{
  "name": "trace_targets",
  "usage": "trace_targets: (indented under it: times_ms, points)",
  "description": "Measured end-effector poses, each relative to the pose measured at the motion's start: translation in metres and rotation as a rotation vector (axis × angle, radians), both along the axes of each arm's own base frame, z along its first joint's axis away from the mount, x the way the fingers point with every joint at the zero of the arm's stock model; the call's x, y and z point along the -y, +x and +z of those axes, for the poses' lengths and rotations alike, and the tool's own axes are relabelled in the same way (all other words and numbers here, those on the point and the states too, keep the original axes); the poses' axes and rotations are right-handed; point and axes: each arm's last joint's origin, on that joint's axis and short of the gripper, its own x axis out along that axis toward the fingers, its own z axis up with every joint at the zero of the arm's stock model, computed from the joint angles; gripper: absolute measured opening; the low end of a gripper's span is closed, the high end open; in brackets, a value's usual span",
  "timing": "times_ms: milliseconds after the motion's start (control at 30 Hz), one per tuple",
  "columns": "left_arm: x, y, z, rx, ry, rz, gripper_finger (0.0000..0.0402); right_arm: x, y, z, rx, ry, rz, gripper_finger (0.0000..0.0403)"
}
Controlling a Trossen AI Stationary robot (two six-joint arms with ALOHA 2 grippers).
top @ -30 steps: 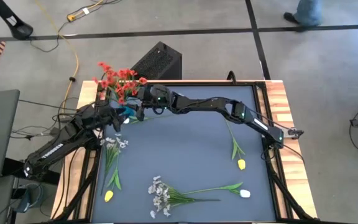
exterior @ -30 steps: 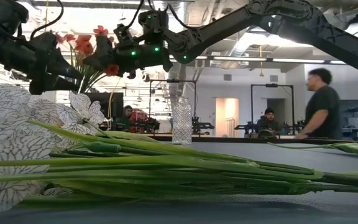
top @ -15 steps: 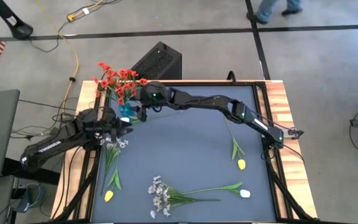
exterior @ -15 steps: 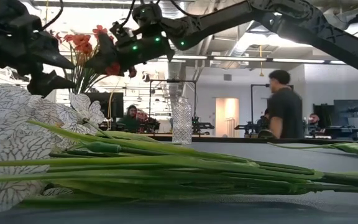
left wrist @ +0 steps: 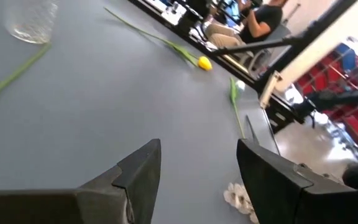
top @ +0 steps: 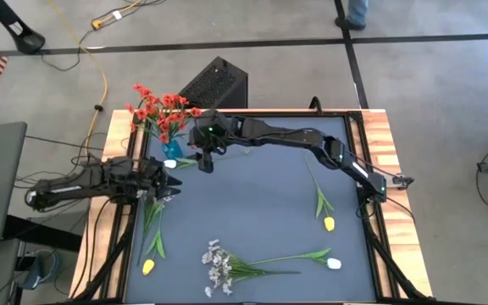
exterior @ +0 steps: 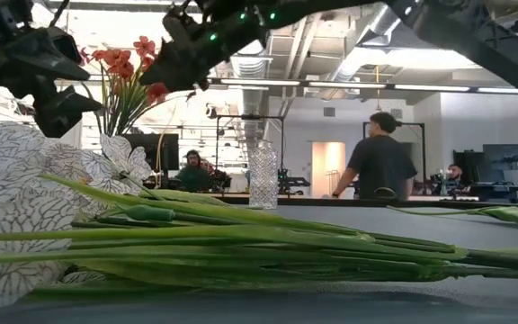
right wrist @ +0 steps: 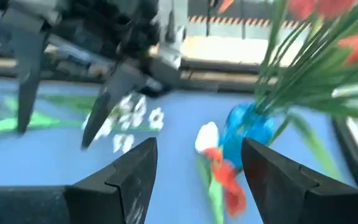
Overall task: Sort flowers into vase by color
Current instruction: Move the white flowers to the center of the table
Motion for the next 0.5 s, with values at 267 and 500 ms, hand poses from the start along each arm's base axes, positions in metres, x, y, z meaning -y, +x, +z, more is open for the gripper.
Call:
trace_targets:
  times_ms: [267,500]
  points:
    - [0.008,0.001,0.0,-0.005,-0.009,-0.041,0.0185,-0.006,-0.015,0.023,-0.023,-0.02,0.022,0.026]
    - [0.016,0.0,0.0,-0.002,-0.016,-0.08,0.0183,-0.008,-0.026,0.041,-0.005,-0.016,0.073,0.026]
